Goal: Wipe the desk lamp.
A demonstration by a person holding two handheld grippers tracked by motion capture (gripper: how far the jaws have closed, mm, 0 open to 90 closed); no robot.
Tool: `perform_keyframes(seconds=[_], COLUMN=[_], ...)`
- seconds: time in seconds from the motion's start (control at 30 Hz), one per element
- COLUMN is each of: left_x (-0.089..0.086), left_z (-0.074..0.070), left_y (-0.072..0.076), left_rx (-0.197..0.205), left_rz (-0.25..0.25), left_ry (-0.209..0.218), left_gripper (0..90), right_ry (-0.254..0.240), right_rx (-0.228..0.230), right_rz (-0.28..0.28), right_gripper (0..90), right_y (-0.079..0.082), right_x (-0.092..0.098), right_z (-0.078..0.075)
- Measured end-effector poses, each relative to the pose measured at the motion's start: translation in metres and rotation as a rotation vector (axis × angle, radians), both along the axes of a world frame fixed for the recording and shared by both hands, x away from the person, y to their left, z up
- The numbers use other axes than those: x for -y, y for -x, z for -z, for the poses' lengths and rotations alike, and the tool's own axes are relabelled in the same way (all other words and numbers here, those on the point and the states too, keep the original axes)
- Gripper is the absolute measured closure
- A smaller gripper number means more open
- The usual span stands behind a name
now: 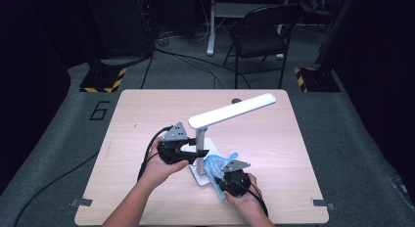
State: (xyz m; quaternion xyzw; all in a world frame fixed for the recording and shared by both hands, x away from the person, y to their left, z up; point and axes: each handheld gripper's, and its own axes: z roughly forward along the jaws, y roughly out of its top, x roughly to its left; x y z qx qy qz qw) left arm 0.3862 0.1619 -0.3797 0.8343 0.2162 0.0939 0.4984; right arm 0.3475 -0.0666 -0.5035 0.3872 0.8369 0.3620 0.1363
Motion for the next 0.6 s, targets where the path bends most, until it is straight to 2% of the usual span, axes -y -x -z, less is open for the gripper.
perform_keyframes(seconds=[0.03, 0.07, 0.1, 0.13, 0.17, 0.2, 0.27, 0.33, 0.47, 0.5, 0.53, 0.6], left_x=[0.0, 0.0, 0.0, 0.0, -0.001, -0.001, -0.001, -0.001, -0.001, -0.001, -0.001, -0.001], left_z=[0.0, 0.0, 0.001, 0.001, 0.001, 0.001, 0.001, 0.001, 0.002, 0.001, 0.001, 0.001], left_y=[0.0, 0.0, 0.0, 0.0, 0.0, 0.0, 0.0, 0.0, -0.001, -0.001, -0.001, -0.001], left_rx=[0.001, 0.004, 0.003, 0.003, 0.003, 0.003, 0.005, 0.004, 0.008, 0.009, 0.008, 0.002], left_rz=[0.0, -0.003, 0.0, 0.0, 0.001, 0.001, 0.0, 0.001, -0.005, -0.005, -0.005, 0.002], left_ry=[0.002, 0.0, 0.003, 0.003, 0.002, 0.002, 0.004, 0.005, 0.01, 0.008, 0.008, 0.002], left_gripper=[52.1, 52.1, 52.1, 52.1, 52.1, 52.1, 52.1, 52.1, 52.2, 52.1, 52.1, 52.1], right_ry=[0.006, 0.007, 0.021, 0.021, 0.043, 0.021, 0.028, 0.024, 0.015, 0.013, 0.02, 0.028], right_rx=[0.007, -0.012, 0.009, 0.009, 0.034, 0.017, 0.003, 0.018, -0.004, -0.012, 0.003, 0.006], right_rz=[-0.004, 0.017, 0.022, 0.022, 0.02, 0.061, 0.068, 0.094, 0.115, 0.136, 0.123, 0.141], right_gripper=[68.1, 68.1, 68.1, 68.1, 68.1, 68.0, 68.0, 67.8, 67.7, 67.8, 67.8, 67.8], right_y=[-0.002, -0.001, -0.004, -0.004, -0.008, -0.007, -0.008, -0.013, -0.019, -0.019, -0.021, -0.023], right_x=[0.002, 0.002, 0.005, 0.005, 0.01, 0.009, 0.011, 0.017, 0.024, 0.025, 0.026, 0.027], right_z=[0.0, 0.0, 0.0, 0.0, 0.001, 0.001, 0.0, 0.001, 0.002, 0.001, 0.002, 0.001])
